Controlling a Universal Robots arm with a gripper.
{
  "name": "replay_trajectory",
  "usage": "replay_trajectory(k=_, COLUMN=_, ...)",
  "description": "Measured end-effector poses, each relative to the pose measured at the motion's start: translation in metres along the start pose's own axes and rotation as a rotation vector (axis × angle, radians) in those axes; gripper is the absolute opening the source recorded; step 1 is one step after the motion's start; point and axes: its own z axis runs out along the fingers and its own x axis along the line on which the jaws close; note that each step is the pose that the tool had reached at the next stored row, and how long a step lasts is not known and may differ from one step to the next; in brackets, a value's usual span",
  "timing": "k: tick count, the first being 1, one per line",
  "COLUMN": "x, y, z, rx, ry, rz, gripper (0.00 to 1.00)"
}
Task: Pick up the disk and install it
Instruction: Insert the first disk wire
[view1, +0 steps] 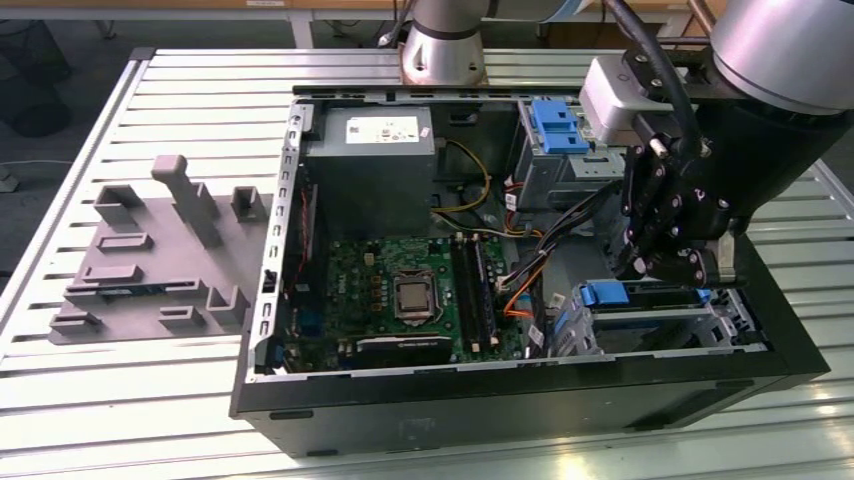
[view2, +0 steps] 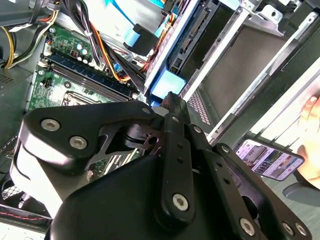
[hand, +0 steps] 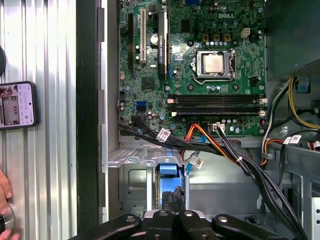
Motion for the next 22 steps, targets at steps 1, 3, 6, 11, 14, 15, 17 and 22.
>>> replay_trajectory(k=1, x=0.0000, y=0.0000, z=0.0000, rx=0.0000, ry=0.0000, rz=0.000, gripper=0.11)
replay_trajectory(k=3, x=0.0000, y=0.0000, z=0.0000, rx=0.0000, ry=0.0001, rz=0.000, gripper=0.11)
replay_trajectory(k=6, x=-0.0001, y=-0.0008, z=-0.0001, rx=0.0000, ry=0.0002, rz=0.000, gripper=0.11)
replay_trajectory(k=11, x=-0.0007, y=-0.0123, z=-0.0002, rx=-0.0015, ry=0.0002, rz=0.000, gripper=0.11)
replay_trajectory(k=14, x=-0.0014, y=-0.0210, z=-0.0003, rx=-0.0030, ry=0.0003, rz=0.000, gripper=0.11)
replay_trajectory(k=15, x=-0.0016, y=-0.0236, z=-0.0002, rx=-0.0032, ry=0.0003, rz=0.000, gripper=0.11)
replay_trajectory(k=17, x=-0.0018, y=-0.0274, z=-0.0001, rx=-0.0034, ry=0.0002, rz=0.000, gripper=0.11)
replay_trajectory(k=22, x=-0.0018, y=-0.0285, z=-0.0001, rx=-0.0034, ry=0.0003, rz=0.000, gripper=0.11)
